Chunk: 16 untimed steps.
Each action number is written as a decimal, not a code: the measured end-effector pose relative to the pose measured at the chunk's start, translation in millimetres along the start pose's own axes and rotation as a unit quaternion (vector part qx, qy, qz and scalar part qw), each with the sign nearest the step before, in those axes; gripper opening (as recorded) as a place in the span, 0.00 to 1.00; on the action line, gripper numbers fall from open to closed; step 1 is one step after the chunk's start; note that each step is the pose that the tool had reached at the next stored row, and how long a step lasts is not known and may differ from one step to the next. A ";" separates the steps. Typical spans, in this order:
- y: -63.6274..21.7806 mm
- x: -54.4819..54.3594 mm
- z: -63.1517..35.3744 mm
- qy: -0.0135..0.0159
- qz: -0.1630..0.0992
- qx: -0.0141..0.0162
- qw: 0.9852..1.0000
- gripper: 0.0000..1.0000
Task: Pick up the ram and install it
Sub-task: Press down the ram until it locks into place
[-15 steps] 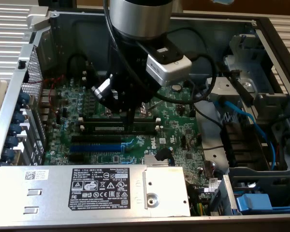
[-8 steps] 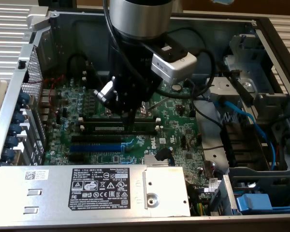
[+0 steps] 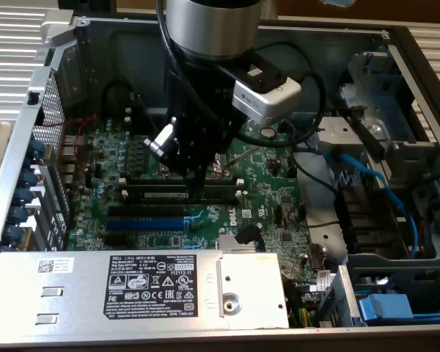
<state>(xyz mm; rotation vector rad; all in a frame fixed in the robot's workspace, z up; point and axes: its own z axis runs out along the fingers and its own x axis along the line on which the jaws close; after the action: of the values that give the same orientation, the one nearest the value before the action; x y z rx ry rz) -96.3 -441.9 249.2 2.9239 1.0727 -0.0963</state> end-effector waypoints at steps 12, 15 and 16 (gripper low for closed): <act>0.0 0.0 0.0 0.001 -0.077 -0.004 0.997 0.11; 0.0 0.0 0.0 0.001 -0.084 -0.004 0.996 0.11; 0.0 0.0 0.0 0.001 -0.084 -0.004 0.996 0.11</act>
<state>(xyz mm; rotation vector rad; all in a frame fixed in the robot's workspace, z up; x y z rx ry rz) -96.3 -441.9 249.2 2.8214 1.3145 -0.0908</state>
